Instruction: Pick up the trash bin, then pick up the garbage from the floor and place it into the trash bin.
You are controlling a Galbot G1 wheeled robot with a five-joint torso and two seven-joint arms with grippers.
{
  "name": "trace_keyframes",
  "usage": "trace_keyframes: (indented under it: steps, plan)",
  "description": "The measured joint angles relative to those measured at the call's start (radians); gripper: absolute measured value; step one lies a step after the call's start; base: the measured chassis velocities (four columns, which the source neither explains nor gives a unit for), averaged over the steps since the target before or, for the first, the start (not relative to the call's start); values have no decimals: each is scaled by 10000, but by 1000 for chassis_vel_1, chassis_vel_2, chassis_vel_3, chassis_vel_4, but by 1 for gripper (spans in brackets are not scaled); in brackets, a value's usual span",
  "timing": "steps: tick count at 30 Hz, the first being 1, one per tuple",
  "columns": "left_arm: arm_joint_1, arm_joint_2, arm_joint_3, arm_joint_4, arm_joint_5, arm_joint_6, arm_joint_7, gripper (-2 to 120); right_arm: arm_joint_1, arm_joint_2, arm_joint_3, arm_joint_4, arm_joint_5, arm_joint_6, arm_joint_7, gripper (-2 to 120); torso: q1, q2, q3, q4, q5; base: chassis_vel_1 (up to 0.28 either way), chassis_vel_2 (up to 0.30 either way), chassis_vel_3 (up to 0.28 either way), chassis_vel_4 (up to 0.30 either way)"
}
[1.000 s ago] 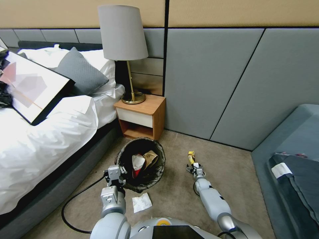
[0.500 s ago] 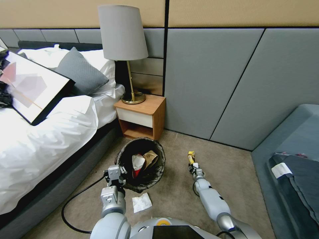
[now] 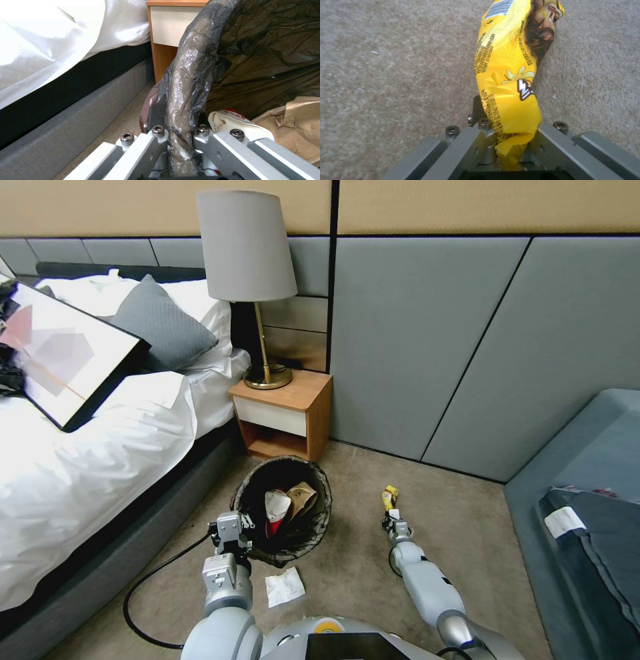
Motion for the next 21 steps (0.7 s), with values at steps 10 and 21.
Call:
trace_keyframes:
  steps: [10, 21]
  plan:
    - [0, 0, 0, 0, 0, 0, 0, 0, -929, -41, 12, 2358, 1, 173, 389, 0, 0, 0, 0, 1, -1, 0, 0, 0, 0]
    - [0, -1, 0, 0, 1, 0, 0, 0, -2754, -166, -571, 8662, 81, 557, -482, 0, 0, 0, 0, 2, -2, 0, 0, 0, 0]
